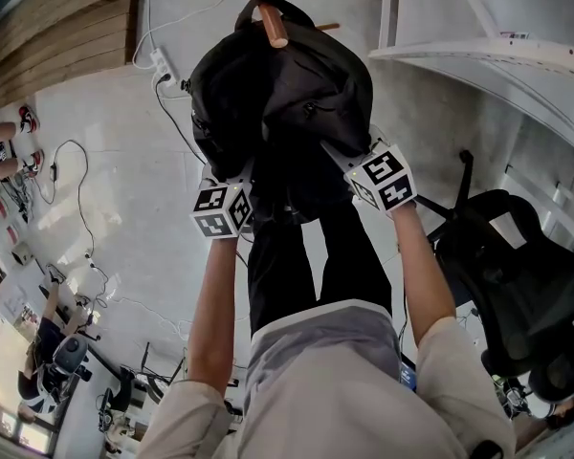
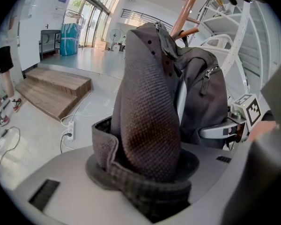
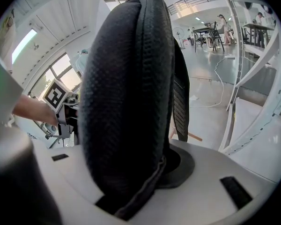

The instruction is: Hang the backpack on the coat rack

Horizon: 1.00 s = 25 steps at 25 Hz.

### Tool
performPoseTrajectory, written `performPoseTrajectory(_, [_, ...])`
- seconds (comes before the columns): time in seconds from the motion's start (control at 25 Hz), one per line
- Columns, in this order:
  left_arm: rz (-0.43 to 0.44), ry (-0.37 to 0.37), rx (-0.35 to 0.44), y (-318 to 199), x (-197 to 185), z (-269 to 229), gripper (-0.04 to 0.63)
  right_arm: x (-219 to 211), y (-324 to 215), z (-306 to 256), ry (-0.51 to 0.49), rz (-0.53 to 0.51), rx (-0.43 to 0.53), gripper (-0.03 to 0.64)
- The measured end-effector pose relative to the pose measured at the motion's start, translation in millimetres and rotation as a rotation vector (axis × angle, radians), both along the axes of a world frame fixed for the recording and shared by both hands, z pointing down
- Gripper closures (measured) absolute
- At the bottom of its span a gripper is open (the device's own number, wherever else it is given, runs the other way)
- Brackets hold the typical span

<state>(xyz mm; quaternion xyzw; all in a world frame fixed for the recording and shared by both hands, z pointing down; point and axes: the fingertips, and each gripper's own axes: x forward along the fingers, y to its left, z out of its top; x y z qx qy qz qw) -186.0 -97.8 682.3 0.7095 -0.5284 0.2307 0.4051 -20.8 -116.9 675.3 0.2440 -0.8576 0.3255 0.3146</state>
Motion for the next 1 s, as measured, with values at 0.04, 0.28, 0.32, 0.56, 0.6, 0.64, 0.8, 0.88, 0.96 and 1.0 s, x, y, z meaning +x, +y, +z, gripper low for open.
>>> performPoseTrajectory(0.04, [0.002,-0.003,0.003,-1,0,2,0.4,0,-1,2,-0.001,0.001,0.001,0.46])
performPoseTrajectory(0.28, [0.02,-0.017,0.029,-9,-2,14,0.4,0,-8,13,0.001,0.006,0.016,0.448])
performPoseTrajectory(0.32, [0.022,-0.02,0.032,-11,-2,16,0.399,0,-10,14,0.003,0.005,0.019,0.446])
performPoseTrajectory(0.56, [0.035,-0.037,0.023,-19,-3,27,0.39,2,-18,22,0.013,0.008,0.029,0.437])
performPoseTrajectory(0.6, [0.039,-0.041,0.019,-20,-3,29,0.384,2,-19,24,0.012,0.008,0.03,0.436])
performPoseTrajectory(0.64, [0.043,-0.046,0.015,-21,-4,31,0.378,2,-19,25,0.012,0.008,0.03,0.434])
performPoseTrajectory(0.8, [0.061,-0.056,0.009,-27,-5,40,0.368,2,-25,34,0.023,0.002,0.033,0.42])
performPoseTrajectory(0.88, [0.064,-0.06,0.01,-31,-6,46,0.368,3,-29,38,0.041,-0.001,0.028,0.403])
performPoseTrajectory(0.96, [0.063,-0.068,0.003,-34,-8,52,0.353,3,-32,42,0.052,-0.004,0.023,0.393])
performPoseTrajectory(1.0, [0.063,-0.072,-0.003,-35,-8,55,0.343,2,-33,44,0.054,-0.005,0.022,0.391])
